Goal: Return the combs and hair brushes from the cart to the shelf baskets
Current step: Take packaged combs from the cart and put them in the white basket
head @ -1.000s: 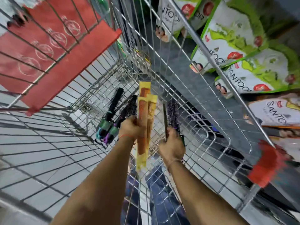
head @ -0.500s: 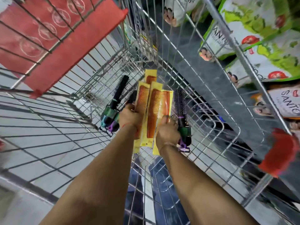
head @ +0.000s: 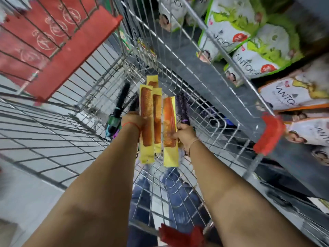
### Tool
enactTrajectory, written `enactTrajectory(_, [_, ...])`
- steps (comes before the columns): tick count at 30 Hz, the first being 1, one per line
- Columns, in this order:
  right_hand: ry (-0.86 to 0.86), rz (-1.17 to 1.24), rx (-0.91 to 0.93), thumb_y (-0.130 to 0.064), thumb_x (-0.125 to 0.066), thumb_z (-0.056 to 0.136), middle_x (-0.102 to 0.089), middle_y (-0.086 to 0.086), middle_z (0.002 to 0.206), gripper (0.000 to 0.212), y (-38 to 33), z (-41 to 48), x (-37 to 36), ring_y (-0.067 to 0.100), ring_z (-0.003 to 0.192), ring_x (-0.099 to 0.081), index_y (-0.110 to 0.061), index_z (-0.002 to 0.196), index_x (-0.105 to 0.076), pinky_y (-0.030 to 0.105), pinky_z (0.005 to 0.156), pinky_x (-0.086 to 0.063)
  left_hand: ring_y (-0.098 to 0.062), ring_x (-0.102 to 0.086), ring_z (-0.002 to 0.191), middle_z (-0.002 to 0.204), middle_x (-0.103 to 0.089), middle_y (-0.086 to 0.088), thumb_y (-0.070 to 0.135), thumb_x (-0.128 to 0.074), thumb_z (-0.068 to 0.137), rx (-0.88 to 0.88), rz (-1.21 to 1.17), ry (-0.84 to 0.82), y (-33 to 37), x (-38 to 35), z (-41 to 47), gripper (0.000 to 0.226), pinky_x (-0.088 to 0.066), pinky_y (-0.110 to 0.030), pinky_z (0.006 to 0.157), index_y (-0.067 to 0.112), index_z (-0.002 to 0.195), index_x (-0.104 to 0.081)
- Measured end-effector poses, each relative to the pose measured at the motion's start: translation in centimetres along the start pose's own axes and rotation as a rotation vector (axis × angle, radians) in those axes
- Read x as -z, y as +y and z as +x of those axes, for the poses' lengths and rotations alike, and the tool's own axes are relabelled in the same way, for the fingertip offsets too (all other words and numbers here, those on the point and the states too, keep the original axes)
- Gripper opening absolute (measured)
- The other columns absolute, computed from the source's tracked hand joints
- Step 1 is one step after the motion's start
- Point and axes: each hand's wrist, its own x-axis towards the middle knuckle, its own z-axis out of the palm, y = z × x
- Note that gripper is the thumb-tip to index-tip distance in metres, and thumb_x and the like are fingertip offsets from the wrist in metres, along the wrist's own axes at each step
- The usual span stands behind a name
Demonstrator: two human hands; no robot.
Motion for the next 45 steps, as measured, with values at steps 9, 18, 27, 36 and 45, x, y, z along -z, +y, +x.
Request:
enactTrajectory(9, [-0.239,0.397,0.244,0.018,-0.05,0.08,-0.068,-0.004,0.048,0.029,-1.3,-11.4,3.9,0.007,0.045,-0.065,-0.01,0.073,-0.055,0.021,0.047,-0.055,-0.001,-0.051,0.021,0.024,-0.054,0.005,-0.002,-0.04,0.094,-0.384,-0.312,-0.429,5.3,5.4,-10.4,0.058,-0.04,-0.01,0.026,0.005,0.042,-0.063])
enactTrajectory(18, [0.041,0.882,0.761,-0.003,-0.08,0.039,-0.074,-0.005,0.059,0.035,1.6,-27.0,16.0,0.008,0.055,-0.07,-0.015,0.07,-0.07,0.022,0.051,-0.058,-0.005,-0.072,0.055,0.059,-0.075,0.006,0.013,-0.08,0.059,-0.724,-0.229,-1.152,15.9,0.8,-27.0,0.015,-0.058,-0.018,0.055,0.013,0.072,-0.073])
enactTrajectory(27, [0.617,1.072,1.061,0.001,-0.06,0.078,-0.064,-0.008,0.044,0.023,6.8,-40.0,34.1,0.004,0.04,-0.061,-0.018,0.072,-0.049,0.015,0.04,-0.049,-0.002,-0.061,0.04,0.054,-0.066,0.006,-0.009,-0.052,0.087,-1.044,-0.183,-1.0,24.7,-14.3,-44.0,0.023,-0.053,-0.028,0.059,0.013,0.094,-0.056])
enactTrajectory(36, [1.01,0.583,0.785,-0.001,-0.063,0.081,-0.063,0.007,0.072,0.019,4.9,-41.1,51.5,0.018,0.065,-0.063,-0.015,0.072,-0.055,0.034,0.074,-0.055,0.003,-0.052,0.035,0.066,-0.075,0.0,-0.012,-0.046,0.089,-1.177,0.086,-0.635,29.7,-28.7,-50.9,0.038,-0.041,-0.005,0.043,-0.009,0.125,-0.054])
enactTrajectory(45, [0.957,-0.241,0.295,-0.028,-0.046,0.092,-0.057,0.016,0.132,0.041,3.6,-34.5,53.4,0.033,0.118,-0.053,-0.009,0.128,-0.051,0.035,0.102,-0.04,-0.023,-0.052,0.124,0.143,-0.047,-0.015,0.012,-0.048,0.093,-1.26,1.111,-0.233,28.2,-33.1,-48.6,0.047,-0.036,-0.032,0.108,0.005,0.14,-0.042])
